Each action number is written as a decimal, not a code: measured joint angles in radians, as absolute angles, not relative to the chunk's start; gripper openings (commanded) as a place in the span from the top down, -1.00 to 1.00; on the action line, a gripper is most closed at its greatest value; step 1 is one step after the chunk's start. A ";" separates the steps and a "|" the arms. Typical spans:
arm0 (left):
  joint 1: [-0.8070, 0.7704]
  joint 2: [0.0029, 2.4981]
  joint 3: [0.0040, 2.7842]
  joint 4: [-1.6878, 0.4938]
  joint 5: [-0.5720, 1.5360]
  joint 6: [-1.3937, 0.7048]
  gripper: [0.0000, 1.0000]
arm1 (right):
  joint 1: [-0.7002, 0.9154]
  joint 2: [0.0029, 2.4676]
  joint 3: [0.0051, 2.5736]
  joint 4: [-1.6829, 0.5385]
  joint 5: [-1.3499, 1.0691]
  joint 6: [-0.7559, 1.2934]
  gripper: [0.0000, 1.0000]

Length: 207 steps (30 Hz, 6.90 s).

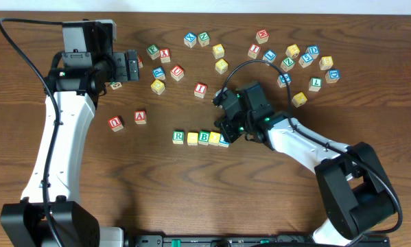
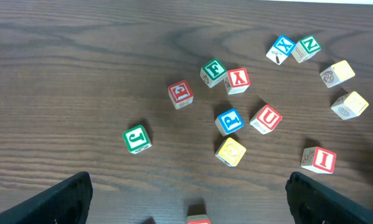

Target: Spell out ROBOT

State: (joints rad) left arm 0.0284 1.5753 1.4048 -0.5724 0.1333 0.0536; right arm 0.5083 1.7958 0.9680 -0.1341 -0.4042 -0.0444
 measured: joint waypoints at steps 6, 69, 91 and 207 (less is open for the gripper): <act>0.028 1.575 1.405 -0.572 0.133 0.054 -0.96 | 0.521 1.796 0.968 -0.139 -0.409 -0.044 0.98; 0.028 1.575 1.405 -0.572 0.133 0.054 -0.96 | 0.534 1.796 0.968 -0.214 -0.403 -0.044 0.98; 0.028 1.575 1.405 -0.572 0.133 0.054 -0.96 | 0.503 1.796 0.968 -0.182 -0.344 -0.039 0.98; 0.028 1.575 1.405 -0.572 0.133 0.054 -0.96 | 0.486 1.796 0.970 -0.406 -0.271 0.053 0.98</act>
